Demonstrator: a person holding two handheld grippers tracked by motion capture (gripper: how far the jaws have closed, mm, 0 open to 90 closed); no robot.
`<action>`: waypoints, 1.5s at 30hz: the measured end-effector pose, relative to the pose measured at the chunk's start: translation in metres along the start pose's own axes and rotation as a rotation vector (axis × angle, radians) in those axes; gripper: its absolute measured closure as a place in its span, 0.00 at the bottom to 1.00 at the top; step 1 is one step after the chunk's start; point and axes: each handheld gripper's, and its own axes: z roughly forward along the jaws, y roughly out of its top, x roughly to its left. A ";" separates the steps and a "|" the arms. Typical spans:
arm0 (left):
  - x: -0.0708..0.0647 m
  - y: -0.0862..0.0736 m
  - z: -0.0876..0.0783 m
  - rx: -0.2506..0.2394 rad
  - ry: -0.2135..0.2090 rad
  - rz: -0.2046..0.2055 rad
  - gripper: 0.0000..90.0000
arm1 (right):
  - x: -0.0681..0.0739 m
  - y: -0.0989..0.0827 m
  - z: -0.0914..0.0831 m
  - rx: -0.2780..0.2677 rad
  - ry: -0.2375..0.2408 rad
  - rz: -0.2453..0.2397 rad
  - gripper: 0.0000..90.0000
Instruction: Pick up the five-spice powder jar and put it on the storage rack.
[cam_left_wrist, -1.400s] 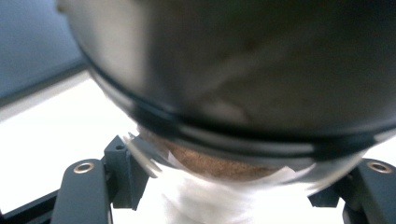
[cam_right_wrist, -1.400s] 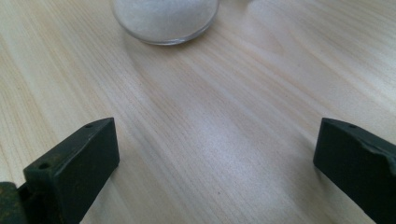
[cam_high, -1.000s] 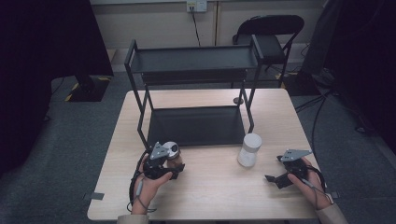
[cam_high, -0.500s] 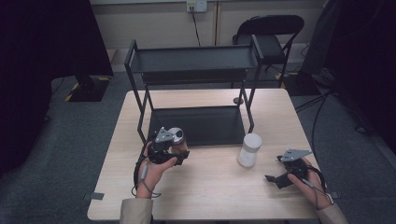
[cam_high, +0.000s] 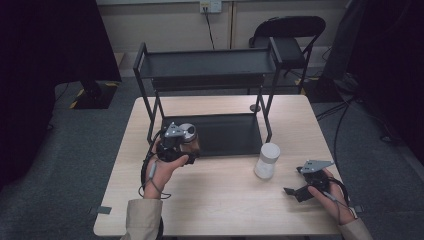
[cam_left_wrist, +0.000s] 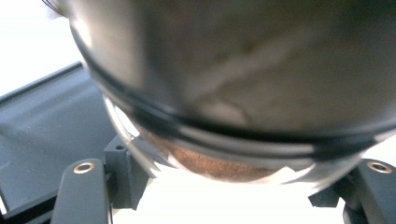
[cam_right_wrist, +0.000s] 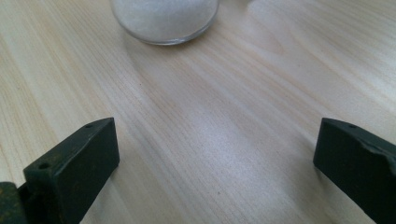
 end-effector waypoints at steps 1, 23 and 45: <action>0.001 0.003 -0.001 -0.001 -0.002 0.000 0.33 | 0.000 0.000 0.000 0.000 0.000 0.000 0.00; 0.007 0.070 -0.026 -0.008 0.018 0.017 0.33 | 0.000 0.000 0.000 0.000 0.000 0.001 0.00; 0.008 0.121 -0.055 -0.028 0.025 0.021 0.33 | 0.000 0.000 0.000 0.000 0.000 0.001 0.00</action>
